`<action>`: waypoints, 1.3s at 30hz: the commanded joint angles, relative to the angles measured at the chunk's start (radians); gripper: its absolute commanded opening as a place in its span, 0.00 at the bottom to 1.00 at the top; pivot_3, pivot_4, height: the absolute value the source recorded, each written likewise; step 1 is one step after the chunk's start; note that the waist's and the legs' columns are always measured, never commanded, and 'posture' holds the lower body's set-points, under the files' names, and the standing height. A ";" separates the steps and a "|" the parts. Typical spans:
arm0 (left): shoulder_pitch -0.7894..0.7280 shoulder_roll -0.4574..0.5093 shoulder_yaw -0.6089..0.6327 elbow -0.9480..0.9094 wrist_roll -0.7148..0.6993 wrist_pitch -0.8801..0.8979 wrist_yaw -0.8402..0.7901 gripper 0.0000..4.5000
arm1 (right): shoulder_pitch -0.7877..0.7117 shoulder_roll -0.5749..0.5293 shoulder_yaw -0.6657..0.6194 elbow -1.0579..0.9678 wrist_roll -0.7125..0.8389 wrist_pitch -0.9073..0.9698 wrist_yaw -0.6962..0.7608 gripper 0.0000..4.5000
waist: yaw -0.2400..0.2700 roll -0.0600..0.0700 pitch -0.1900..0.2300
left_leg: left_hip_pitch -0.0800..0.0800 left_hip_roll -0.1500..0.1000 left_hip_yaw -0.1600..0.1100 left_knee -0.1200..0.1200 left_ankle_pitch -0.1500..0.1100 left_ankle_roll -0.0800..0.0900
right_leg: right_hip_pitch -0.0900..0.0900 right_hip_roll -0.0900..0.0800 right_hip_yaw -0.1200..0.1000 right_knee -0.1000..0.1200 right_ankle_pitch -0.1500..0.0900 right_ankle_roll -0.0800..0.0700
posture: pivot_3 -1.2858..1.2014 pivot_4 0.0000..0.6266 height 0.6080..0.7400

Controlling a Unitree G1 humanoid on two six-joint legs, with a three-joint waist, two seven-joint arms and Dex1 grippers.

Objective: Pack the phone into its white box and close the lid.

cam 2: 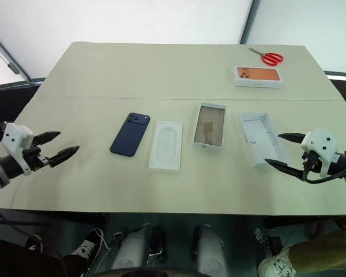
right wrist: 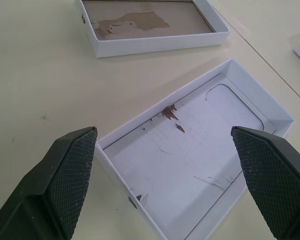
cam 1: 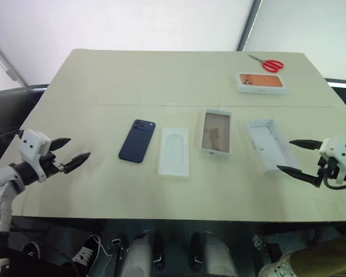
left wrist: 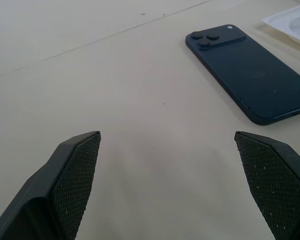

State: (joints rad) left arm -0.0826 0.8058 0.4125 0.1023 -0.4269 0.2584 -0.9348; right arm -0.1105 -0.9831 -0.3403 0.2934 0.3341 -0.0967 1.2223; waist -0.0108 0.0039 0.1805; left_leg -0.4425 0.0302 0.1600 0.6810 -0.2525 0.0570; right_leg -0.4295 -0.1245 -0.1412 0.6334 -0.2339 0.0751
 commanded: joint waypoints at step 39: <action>-0.325 -0.247 -0.233 -0.328 -0.312 0.790 0.300 1.00 | -0.252 0.147 0.199 -0.186 -0.006 0.094 -0.103 1.00 | 0.000 -0.001 0.000 | 0.000 0.000 0.001 0.002 0.003 0.003 | 0.004 0.006 0.000 0.001 0.002 0.004 | 0.52 0.24 0.98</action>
State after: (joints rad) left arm -0.4016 0.5663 0.1865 -0.1993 -0.7004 1.0129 -0.6447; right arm -0.3429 -0.8349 -0.1403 0.1508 0.3249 -0.0040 1.1284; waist -0.0107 0.0033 0.1806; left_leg -0.4422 0.0299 0.1604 0.6830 -0.2498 0.0603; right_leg -0.4251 -0.1188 -0.1410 0.6347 -0.2320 0.0793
